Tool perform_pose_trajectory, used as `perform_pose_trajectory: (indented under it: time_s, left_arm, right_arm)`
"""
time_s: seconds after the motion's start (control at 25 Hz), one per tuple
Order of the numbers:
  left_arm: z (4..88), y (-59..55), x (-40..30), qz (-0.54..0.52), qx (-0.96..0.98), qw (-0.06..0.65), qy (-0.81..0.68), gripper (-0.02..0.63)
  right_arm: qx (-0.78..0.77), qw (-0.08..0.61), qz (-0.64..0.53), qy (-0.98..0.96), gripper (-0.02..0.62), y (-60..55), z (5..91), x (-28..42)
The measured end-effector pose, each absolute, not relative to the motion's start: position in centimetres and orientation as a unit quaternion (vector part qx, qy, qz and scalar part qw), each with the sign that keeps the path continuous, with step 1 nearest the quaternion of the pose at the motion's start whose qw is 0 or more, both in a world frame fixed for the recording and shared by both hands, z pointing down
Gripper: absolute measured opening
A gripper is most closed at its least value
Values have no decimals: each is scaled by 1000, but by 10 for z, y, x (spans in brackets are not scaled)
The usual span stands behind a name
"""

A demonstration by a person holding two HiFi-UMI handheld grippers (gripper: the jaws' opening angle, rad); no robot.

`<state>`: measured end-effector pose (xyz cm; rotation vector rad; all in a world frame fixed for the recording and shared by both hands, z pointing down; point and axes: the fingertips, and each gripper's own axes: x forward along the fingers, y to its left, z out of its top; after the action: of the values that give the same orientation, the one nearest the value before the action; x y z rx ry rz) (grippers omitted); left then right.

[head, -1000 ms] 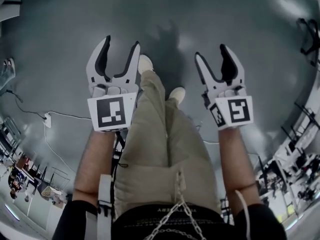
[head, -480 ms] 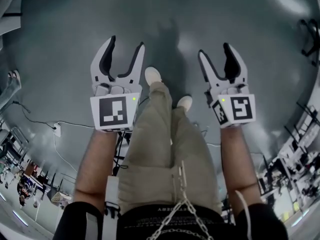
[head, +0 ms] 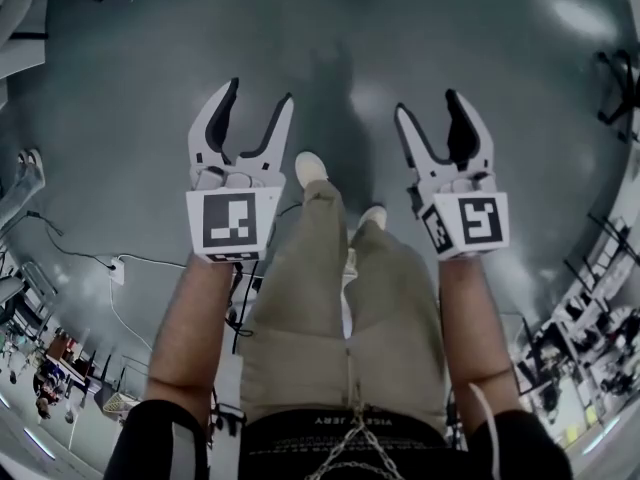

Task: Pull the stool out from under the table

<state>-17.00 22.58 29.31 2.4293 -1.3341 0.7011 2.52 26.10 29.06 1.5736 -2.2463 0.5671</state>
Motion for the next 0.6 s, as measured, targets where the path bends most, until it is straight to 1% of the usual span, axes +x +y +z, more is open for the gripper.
perform_pose_trajectory:
  time_s: [0.2, 0.36, 0.6]
  left_arm:
    - [292, 217, -159, 244, 850, 133, -447, 245]
    - [298, 208, -159, 235, 845, 145, -458, 245]
    - [298, 178, -158, 239, 838, 132, -472, 245]
  right_arm:
    - [562, 163, 201, -786, 276, 251, 283, 32]
    - [559, 161, 210, -785, 276, 245, 297, 32]
    - [544, 164, 223, -792, 276, 228, 322, 32]
